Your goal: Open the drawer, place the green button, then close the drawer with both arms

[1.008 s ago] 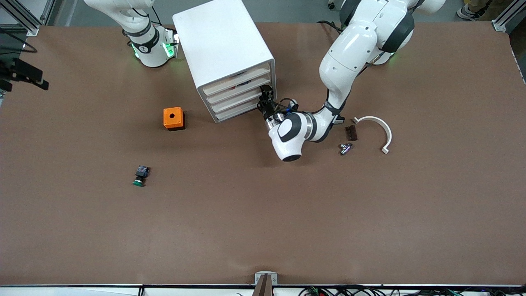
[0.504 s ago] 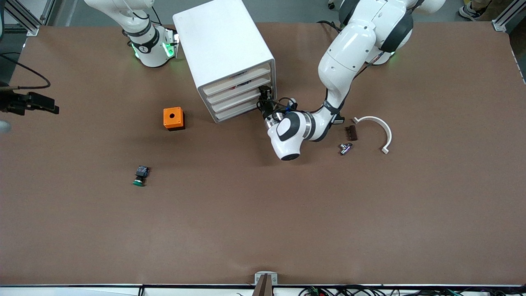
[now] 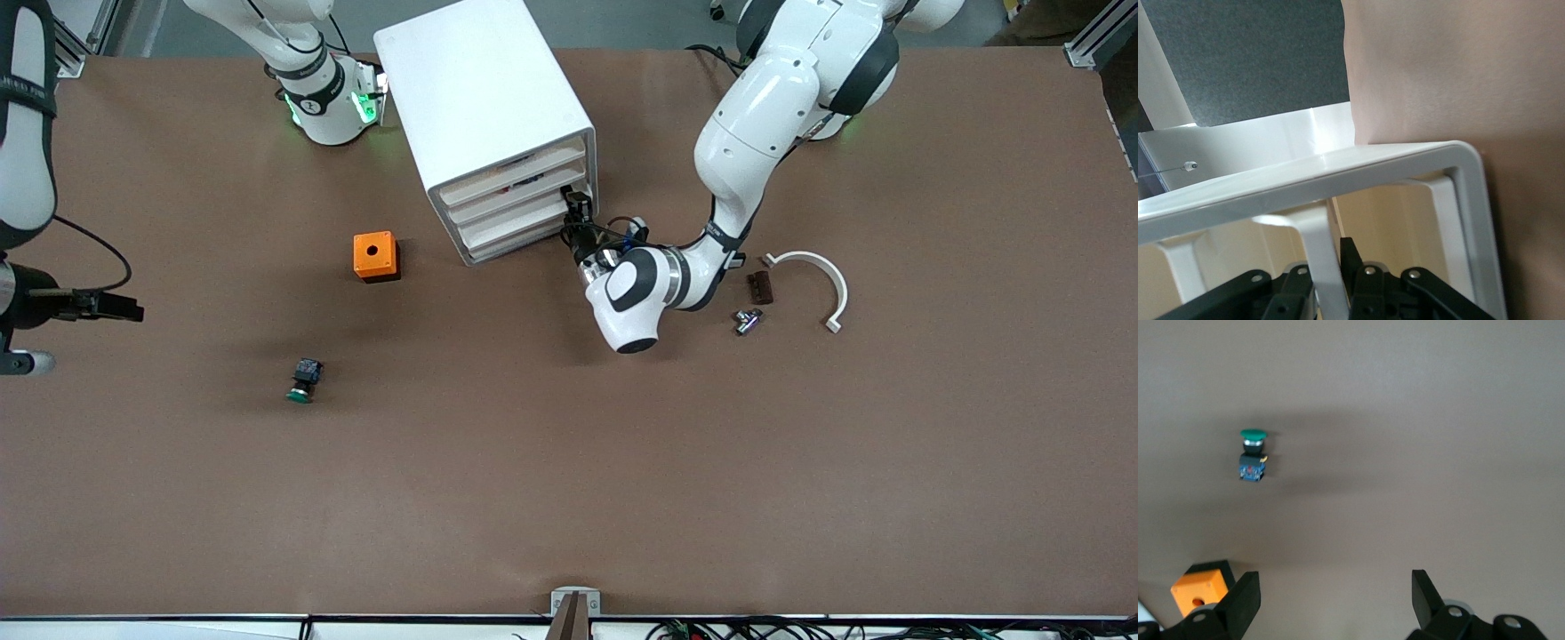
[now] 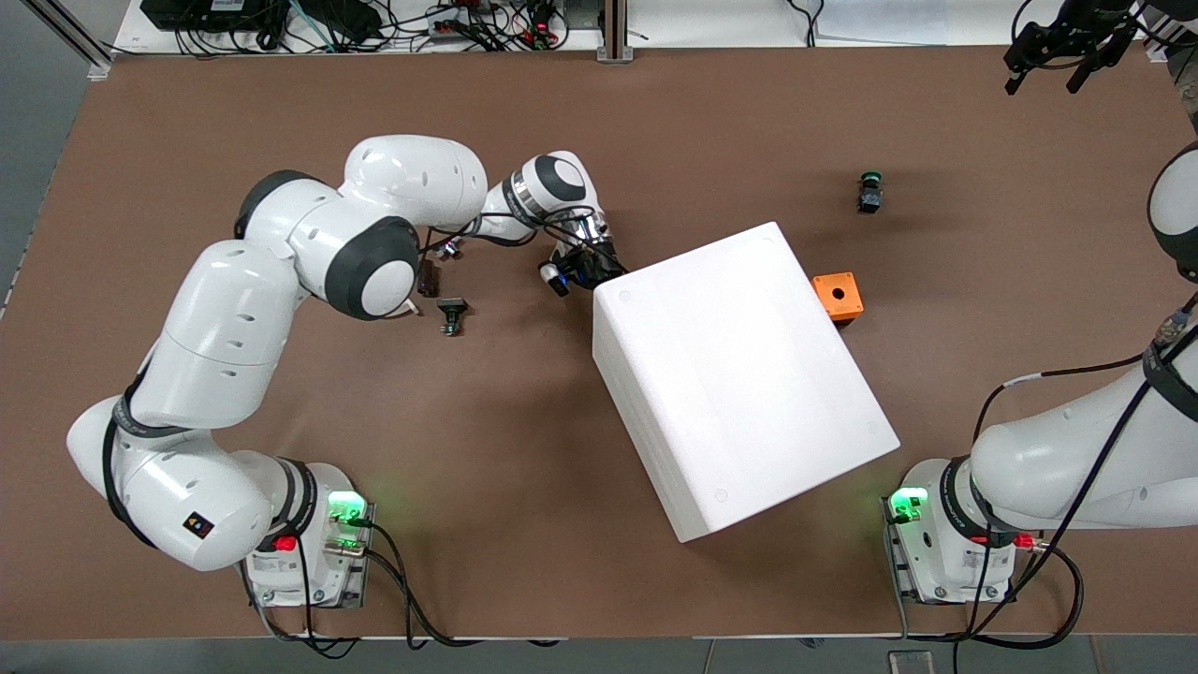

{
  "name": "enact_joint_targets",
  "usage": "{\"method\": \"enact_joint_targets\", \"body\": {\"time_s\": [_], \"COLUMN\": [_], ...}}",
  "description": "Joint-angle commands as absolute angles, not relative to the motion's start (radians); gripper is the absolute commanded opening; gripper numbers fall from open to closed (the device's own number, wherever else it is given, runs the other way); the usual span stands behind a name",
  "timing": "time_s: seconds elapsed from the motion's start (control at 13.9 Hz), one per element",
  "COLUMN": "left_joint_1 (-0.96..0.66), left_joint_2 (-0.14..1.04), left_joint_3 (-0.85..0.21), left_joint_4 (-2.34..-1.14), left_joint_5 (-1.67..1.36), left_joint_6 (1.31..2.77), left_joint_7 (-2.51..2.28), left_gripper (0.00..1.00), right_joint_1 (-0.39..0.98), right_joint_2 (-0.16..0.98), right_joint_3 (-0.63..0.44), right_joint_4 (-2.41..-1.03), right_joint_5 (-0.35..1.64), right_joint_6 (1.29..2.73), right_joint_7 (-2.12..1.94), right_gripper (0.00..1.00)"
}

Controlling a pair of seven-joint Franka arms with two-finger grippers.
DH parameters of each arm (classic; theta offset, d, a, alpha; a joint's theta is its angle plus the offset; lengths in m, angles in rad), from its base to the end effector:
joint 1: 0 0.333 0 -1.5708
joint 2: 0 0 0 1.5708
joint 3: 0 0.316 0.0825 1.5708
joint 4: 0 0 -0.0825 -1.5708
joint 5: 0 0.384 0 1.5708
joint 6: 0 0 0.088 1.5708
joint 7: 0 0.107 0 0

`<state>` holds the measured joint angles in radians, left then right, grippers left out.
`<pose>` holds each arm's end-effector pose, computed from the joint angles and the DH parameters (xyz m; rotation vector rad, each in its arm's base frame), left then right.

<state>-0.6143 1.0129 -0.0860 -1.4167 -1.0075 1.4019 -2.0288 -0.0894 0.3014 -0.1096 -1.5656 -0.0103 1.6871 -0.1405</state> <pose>0.4187 -0.4747 0.1085 -1.2771 -1.5420 1.4941 0.6199 -0.1188 0.4571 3.1152 -0.0847 -0.2856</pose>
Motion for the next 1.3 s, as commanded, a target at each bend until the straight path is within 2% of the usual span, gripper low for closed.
{"method": "enact_joint_targets", "body": {"time_s": [0.0, 0.5, 0.86, 1.15, 1.22], "left_joint_1": [-0.578, -0.491, -0.459, -0.448, -0.446], "left_joint_2": [1.023, 1.022, 1.02, 1.022, 1.022], "left_joint_3": [-0.078, -0.064, -0.052, -0.052, -0.052], "left_joint_4": [-1.404, -1.379, -1.379, -1.381, -1.381], "left_joint_5": [-1.022, -1.026, -1.028, -1.026, -1.028], "left_joint_6": [1.396, 1.443, 1.448, 1.448, 1.448], "left_joint_7": [-2.006, -2.0, -1.993, -1.993, -1.991], "left_gripper": [0.14, 0.14, 0.17, 0.19, 0.26], "right_joint_1": [-0.094, 0.0, 0.069, 0.11, 0.117], "right_joint_2": [0.298, 0.299, 0.36, 0.446, 0.459], "right_joint_3": [-0.098, -0.094, -0.092, -0.092, -0.092], "right_joint_4": [-1.63, -1.913, -2.029, -2.037, -2.04], "right_joint_5": [0.061, 0.066, 0.071, 0.071, 0.071], "right_joint_6": [1.777, 2.204, 2.42, 2.532, 2.552], "right_joint_7": [-0.004, 0.143, 0.219, 0.284, 0.284], "right_gripper": [1.0, 1.0, 1.0, 1.0, 1.0]}}
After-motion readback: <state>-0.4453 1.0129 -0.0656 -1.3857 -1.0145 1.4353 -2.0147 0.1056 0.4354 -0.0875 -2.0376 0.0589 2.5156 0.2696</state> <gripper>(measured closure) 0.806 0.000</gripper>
